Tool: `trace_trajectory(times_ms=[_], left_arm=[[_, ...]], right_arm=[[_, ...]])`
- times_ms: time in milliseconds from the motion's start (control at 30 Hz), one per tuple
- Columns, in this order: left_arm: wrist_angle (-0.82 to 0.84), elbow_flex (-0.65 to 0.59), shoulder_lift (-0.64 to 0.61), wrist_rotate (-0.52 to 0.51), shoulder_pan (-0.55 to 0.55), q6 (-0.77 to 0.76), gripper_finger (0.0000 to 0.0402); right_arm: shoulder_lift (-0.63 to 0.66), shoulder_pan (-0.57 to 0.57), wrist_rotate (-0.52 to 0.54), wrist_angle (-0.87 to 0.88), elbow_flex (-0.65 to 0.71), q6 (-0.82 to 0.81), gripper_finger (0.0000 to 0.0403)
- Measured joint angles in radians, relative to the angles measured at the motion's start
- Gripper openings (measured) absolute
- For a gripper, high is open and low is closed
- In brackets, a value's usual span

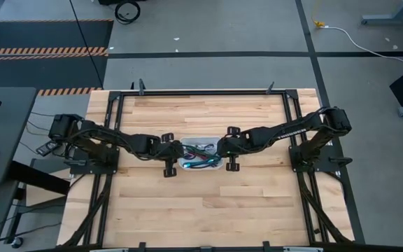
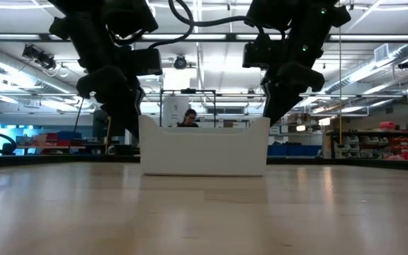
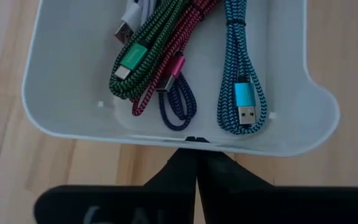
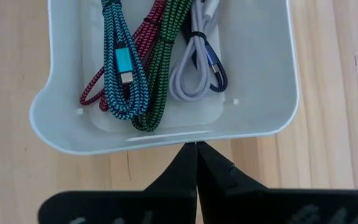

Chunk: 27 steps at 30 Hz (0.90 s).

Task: Pick and place USB-C Cables
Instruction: Move the white bin to the center of the table

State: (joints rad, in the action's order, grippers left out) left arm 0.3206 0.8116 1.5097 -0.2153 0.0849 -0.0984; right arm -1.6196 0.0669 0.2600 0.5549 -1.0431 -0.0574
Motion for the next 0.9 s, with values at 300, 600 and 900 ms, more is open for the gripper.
trace_trajectory(times_ms=[300,600,900], left_arm=[[-0.011,0.000,0.000,-0.002,-0.001,-0.003,0.0013],[-0.016,0.000,0.000,0.026,-0.001,-0.024,0.0020],[-0.012,0.000,0.000,0.026,-0.026,-0.021,0.0038]], right_arm=[[0.000,-0.010,0.000,-0.001,0.000,0.002,0.0001],[0.000,-0.019,0.000,-0.002,0.000,0.000,0.0001],[0.001,-0.017,-0.021,-0.001,0.000,-0.028,0.0001]])
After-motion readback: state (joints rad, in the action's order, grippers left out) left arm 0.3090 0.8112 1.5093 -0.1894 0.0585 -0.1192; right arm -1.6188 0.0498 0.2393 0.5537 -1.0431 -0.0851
